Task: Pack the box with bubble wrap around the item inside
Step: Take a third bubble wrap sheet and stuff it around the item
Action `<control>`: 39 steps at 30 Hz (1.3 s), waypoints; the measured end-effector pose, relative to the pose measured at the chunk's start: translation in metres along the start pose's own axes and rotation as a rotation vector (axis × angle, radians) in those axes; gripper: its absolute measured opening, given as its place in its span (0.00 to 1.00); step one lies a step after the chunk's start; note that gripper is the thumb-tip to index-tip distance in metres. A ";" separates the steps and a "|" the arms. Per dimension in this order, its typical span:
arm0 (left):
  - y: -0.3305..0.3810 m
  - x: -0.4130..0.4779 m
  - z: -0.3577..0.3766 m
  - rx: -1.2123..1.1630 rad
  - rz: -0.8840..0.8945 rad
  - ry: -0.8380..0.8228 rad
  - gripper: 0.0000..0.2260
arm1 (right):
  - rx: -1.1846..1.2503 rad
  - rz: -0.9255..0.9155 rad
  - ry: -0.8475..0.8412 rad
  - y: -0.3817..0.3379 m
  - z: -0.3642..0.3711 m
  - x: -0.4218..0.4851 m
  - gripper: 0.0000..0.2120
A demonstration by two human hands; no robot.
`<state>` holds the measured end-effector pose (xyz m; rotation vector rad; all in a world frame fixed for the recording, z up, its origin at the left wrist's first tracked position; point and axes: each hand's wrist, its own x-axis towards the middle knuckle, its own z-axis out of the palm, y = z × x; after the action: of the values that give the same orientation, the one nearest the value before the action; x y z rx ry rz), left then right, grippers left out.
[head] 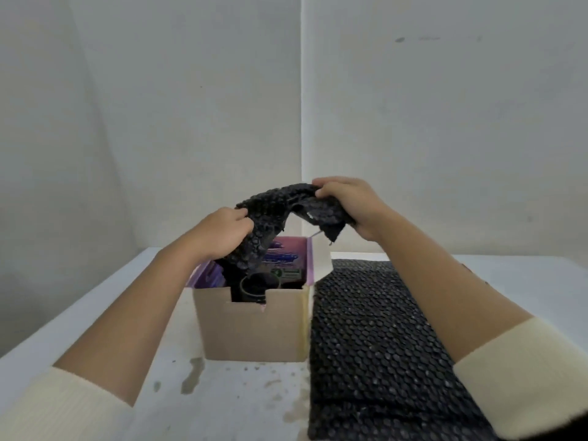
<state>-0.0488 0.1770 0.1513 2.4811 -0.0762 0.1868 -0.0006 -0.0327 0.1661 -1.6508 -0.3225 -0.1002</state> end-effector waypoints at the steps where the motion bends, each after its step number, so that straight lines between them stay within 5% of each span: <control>1: -0.006 -0.002 -0.002 -0.001 -0.051 -0.062 0.08 | -0.072 0.002 -0.035 0.004 0.012 0.002 0.15; 3: -0.019 -0.005 -0.004 0.023 -0.121 -0.158 0.07 | -0.299 -0.020 -0.123 0.016 0.028 0.001 0.21; 7: -0.040 -0.003 -0.005 0.058 -0.195 -0.298 0.38 | -0.741 -0.052 -0.344 0.037 0.030 0.002 0.33; 17: -0.068 0.015 0.000 0.691 -0.043 -0.251 0.33 | -1.500 -0.064 -0.509 0.034 0.039 -0.001 0.36; 32: -0.079 0.016 0.012 0.636 -0.058 -0.207 0.29 | -1.760 0.192 -0.687 0.051 0.077 -0.003 0.24; 39: -0.072 0.023 0.016 0.845 -0.120 -0.254 0.23 | -1.590 -0.198 -0.622 0.033 0.063 0.000 0.19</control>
<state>-0.0166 0.2243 0.0985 3.3279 0.0621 -0.1957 0.0004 0.0272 0.1271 -3.2163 -1.0510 0.0458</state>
